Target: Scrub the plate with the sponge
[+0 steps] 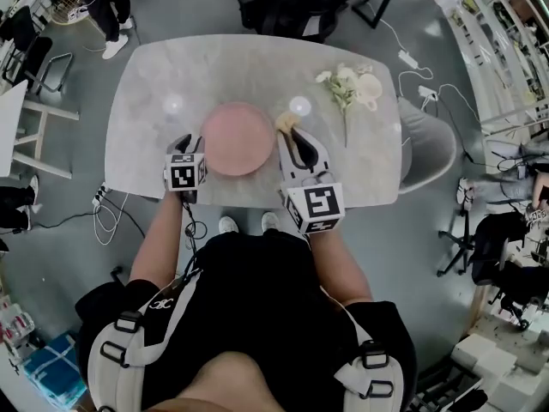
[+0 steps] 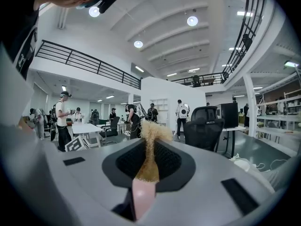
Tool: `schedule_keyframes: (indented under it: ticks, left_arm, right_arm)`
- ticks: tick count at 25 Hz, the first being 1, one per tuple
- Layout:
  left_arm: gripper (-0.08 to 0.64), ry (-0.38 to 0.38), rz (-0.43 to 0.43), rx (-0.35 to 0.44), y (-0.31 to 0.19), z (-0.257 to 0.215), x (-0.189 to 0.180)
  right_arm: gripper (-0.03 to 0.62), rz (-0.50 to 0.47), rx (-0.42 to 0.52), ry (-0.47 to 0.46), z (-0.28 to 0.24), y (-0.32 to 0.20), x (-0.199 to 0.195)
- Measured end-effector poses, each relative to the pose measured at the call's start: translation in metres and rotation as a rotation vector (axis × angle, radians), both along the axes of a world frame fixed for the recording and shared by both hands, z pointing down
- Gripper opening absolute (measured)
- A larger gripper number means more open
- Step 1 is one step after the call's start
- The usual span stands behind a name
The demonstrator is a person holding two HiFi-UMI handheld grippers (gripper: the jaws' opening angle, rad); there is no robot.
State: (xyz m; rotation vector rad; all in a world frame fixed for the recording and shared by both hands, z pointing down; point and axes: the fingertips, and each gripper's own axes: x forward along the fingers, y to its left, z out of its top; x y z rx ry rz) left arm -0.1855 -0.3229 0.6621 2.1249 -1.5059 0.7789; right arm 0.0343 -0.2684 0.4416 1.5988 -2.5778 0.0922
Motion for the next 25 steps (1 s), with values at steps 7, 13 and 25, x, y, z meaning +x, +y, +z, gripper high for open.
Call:
schedule_keyframes:
  ticks: [7,13,25]
  left_arm:
    - [0.112,-0.062,0.005,-0.188,-0.001,0.073,-0.014]
    - [0.114,-0.006,-0.031,-0.295,-0.001,0.104,-0.014]
    - [0.018,0.282,-0.241,-0.347,0.004,0.089,-0.010]
  right_arm:
    - [0.054,0.084,-0.036,0.025,0.011,0.018,0.027]
    - [0.054,0.129,-0.047,0.046,0.015,0.030,0.039]
    - [0.054,0.156,-0.022,0.057,0.011,0.040,0.050]
